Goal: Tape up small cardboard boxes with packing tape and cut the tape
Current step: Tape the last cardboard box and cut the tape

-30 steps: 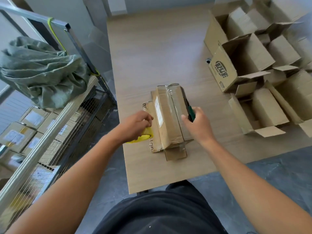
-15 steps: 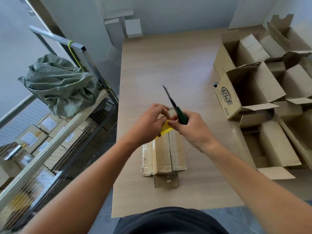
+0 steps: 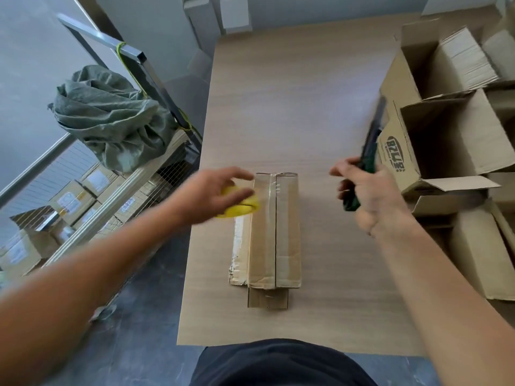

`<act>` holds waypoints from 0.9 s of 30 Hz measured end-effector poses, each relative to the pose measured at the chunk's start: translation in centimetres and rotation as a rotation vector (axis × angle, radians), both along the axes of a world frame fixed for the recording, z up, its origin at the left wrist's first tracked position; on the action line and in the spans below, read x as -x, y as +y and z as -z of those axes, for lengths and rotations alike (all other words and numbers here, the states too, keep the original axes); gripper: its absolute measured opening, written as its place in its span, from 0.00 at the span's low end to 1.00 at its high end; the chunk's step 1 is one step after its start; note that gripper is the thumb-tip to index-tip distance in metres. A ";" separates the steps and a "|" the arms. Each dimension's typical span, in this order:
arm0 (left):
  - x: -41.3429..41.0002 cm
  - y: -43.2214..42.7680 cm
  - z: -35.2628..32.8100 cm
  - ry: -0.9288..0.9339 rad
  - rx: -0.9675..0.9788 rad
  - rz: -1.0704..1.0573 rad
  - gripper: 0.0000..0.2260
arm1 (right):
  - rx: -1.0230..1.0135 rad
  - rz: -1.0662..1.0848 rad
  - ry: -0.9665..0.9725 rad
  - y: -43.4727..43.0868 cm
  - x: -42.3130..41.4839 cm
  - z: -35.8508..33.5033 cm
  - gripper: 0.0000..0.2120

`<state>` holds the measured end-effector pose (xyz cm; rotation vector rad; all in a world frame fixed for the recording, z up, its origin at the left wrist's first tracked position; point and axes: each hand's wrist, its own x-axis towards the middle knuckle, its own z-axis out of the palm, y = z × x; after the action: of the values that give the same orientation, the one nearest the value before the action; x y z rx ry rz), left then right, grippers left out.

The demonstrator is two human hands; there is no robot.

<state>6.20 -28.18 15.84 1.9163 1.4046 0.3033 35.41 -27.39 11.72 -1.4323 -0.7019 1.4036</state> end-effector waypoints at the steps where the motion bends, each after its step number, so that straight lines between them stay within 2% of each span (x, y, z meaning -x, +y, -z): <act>1: 1.1 1.3 -0.9 0.138 0.002 0.022 0.24 | -0.008 0.018 -0.010 0.2 -0.6 0.5 0.05; 4: 2.2 5.7 -1.5 0.435 0.044 0.147 0.16 | 0.044 0.017 -0.031 0.5 -0.1 3.1 0.04; 8: 1.0 9.9 1.8 0.539 0.028 0.243 0.06 | 0.171 0.125 0.000 2.2 1.2 7.0 0.06; 13: 1.7 11.4 7.8 0.566 0.084 0.183 0.11 | 0.318 0.093 -0.006 3.5 2.7 12.0 0.05; 17: 2.4 10.9 11.0 0.485 0.128 0.066 0.10 | 0.421 -0.039 -0.036 3.9 3.7 14.2 0.07; 19: 2.6 10.6 11.7 0.443 0.131 0.020 0.09 | 0.390 -0.121 -0.201 4.2 3.6 14.0 0.11; 22: 2.8 10.4 12.2 0.419 0.095 0.007 0.10 | 0.262 -0.155 -0.664 4.7 2.9 12.0 0.17; 23: 2.8 10.4 12.3 0.411 0.087 0.012 0.10 | 0.198 -0.125 -0.732 4.7 3.0 10.8 0.18; 25: 3.0 10.3 12.6 0.379 0.085 0.011 0.10 | 0.044 -0.121 -0.706 3.9 4.5 8.4 0.16; 27: 3.1 10.3 12.8 0.341 0.096 0.008 0.10 | -0.011 -0.281 -0.628 2.7 7.7 6.5 0.14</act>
<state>3.10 -17.91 3.07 1.9569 1.5959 -0.1001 27.71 -24.68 5.22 -1.8369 -1.3471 1.1385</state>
